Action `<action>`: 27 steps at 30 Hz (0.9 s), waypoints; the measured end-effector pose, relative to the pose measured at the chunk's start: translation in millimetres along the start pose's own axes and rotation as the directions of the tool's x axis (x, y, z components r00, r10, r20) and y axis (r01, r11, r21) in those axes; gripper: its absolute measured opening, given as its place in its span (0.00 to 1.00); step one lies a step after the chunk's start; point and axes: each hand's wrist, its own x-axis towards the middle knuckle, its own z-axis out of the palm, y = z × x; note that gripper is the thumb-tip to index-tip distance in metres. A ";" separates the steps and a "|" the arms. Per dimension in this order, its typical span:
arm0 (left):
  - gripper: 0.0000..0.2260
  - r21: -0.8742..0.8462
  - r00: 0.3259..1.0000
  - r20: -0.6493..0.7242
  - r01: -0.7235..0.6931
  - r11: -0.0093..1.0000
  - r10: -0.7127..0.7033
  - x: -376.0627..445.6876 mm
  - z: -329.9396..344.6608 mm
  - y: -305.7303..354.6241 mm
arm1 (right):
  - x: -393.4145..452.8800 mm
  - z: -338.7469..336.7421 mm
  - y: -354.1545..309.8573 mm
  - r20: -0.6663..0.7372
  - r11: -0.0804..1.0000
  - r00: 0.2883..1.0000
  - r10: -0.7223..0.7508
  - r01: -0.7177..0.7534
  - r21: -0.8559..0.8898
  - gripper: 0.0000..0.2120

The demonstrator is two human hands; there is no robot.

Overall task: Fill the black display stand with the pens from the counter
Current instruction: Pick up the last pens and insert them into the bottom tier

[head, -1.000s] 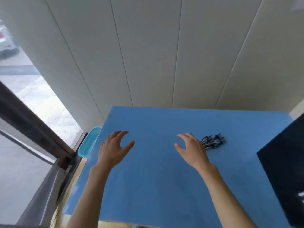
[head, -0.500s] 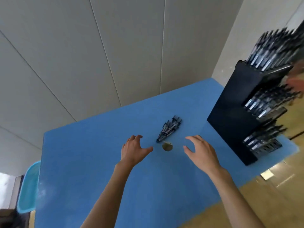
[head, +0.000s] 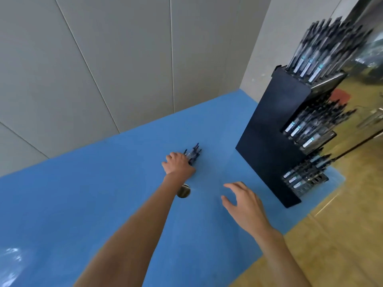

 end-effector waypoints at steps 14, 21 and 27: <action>0.11 -0.719 0.927 -0.327 -0.118 0.685 -0.184 -46.7 4.1 -76.4 | 6.4 38.1 -65.3 0.012 0.995 0.995 -0.103 0.103 0.011 0.14; 0.23 -0.938 0.917 -0.288 -0.212 0.275 -0.274 -114.2 4.4 -133.7 | -7.0 74.1 -107.3 -0.039 0.981 0.984 -0.176 0.179 0.079 0.13; 0.17 -0.927 0.881 -0.358 -0.294 0.234 -0.309 -126.2 9.3 -153.3 | -26.5 101.1 -113.0 -0.031 0.979 0.983 -0.183 0.185 0.084 0.12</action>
